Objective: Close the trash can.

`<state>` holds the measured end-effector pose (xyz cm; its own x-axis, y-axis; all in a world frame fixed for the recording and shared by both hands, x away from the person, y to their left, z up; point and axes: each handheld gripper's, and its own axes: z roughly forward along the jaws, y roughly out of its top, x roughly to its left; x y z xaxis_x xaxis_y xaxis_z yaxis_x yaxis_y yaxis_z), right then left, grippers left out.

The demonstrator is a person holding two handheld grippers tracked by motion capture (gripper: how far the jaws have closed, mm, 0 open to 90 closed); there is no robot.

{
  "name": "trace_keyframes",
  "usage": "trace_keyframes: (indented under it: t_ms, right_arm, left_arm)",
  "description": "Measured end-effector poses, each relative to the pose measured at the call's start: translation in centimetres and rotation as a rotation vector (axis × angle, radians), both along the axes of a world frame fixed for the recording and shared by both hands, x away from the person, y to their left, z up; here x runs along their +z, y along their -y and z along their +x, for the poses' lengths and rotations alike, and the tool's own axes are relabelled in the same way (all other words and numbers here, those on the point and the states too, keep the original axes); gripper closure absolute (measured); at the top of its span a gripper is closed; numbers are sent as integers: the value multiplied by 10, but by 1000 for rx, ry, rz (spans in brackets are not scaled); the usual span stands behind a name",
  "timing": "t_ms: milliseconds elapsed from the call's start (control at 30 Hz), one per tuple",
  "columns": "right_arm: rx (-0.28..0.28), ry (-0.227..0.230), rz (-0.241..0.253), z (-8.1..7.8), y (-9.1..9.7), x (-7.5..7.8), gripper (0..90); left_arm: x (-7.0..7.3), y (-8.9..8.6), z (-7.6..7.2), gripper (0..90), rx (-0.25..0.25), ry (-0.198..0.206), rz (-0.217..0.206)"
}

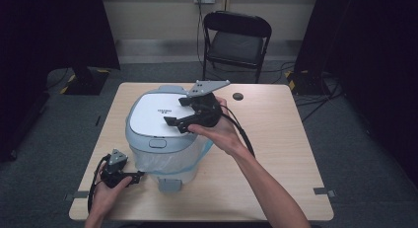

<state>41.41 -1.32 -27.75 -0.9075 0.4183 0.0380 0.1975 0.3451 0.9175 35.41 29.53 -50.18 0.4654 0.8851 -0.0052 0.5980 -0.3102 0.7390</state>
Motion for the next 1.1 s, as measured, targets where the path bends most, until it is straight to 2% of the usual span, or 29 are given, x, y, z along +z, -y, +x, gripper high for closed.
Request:
trace_keyframes:
  t_ms: [333, 667, 767, 933, 967, 1000, 1067, 1100]
  right_arm:
    - [38, 27, -34, -17, -19, 2, 201]
    - [24, 61, -55, -23, -20, 3, 205]
    - [31, 45, -44, -21, -20, 2, 205]
    - [36, 53, -30, -21, -19, -1, 206]
    - [33, 57, -48, -21, -19, 0, 215]
    - [27, 84, -74, -23, -20, 0, 223]
    - [49, 73, -60, -25, -20, -2, 217]
    - [64, 76, -72, -28, -20, -1, 218]
  left_arm:
    - [0, 0, 0, 142, 0, 0, 0]
    - [0, 0, 0, 143, 0, 0, -1]
    - [0, 0, 0, 143, 0, 0, 0]
    - [0, 0, 0, 143, 0, 0, 0]
    - [0, 0, 0, 143, 1, 0, 1]
    - [0, 0, 0, 143, 2, -2, -6]
    - [0, 0, 0, 143, 0, 0, 0]
    - [0, 0, 0, 143, 0, 1, -1]
